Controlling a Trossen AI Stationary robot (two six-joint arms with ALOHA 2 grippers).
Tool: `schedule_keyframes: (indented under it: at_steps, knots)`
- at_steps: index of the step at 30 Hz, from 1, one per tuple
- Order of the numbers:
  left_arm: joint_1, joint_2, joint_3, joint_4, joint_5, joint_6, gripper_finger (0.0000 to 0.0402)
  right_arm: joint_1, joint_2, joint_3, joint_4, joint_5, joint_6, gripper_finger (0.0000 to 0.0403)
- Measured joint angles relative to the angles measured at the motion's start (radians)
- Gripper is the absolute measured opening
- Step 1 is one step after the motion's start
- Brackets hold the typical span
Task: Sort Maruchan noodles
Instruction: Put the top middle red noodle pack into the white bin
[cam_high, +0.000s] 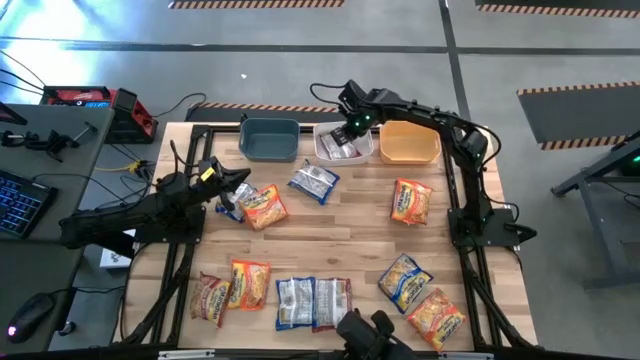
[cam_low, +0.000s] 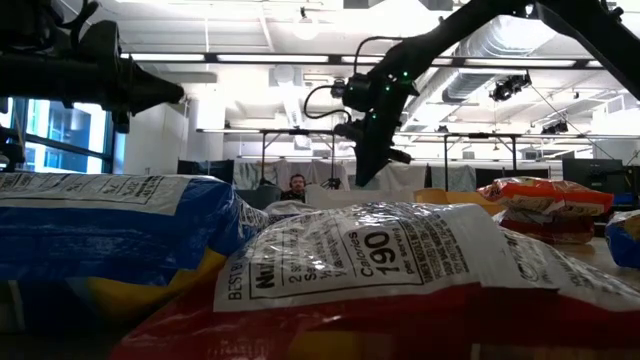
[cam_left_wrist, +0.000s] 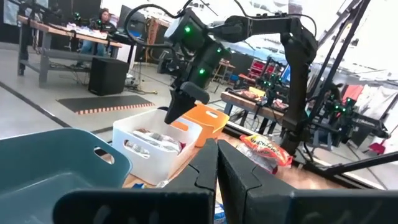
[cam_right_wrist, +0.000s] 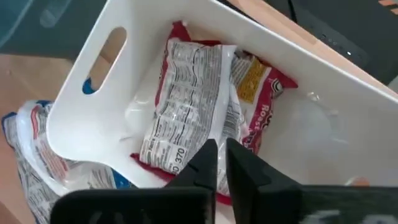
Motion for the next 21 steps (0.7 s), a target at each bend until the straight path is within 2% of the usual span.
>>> schedule_keyframes:
  at_steps: [3, 7, 13, 16, 21]
  knots:
    - [0.000, 0.005, 0.000, -0.003, 0.001, 0.015, 0.0001, 0.002, 0.014, -0.004, -0.016, 0.020, -0.004, 0.0057]
    - [0.000, 0.021, 0.000, -0.002, 0.028, 0.017, 0.0005, 0.006, 0.024, -0.005, -0.016, 0.041, -0.018, 0.0132]
    - [0.000, 0.058, 0.001, -0.005, 0.057, 0.012, 0.0044, -0.020, 0.075, -0.005, 0.019, -0.007, -0.016, 0.0238]
    - [0.000, 0.077, 0.001, -0.002, 0.058, -0.004, 0.0066, -0.038, 0.111, -0.003, 0.011, -0.017, -0.001, 0.0263]
    - [0.000, 0.102, 0.001, 0.001, 0.061, -0.010, 0.0091, -0.051, 0.127, 0.002, 0.036, -0.083, -0.010, 0.0269]
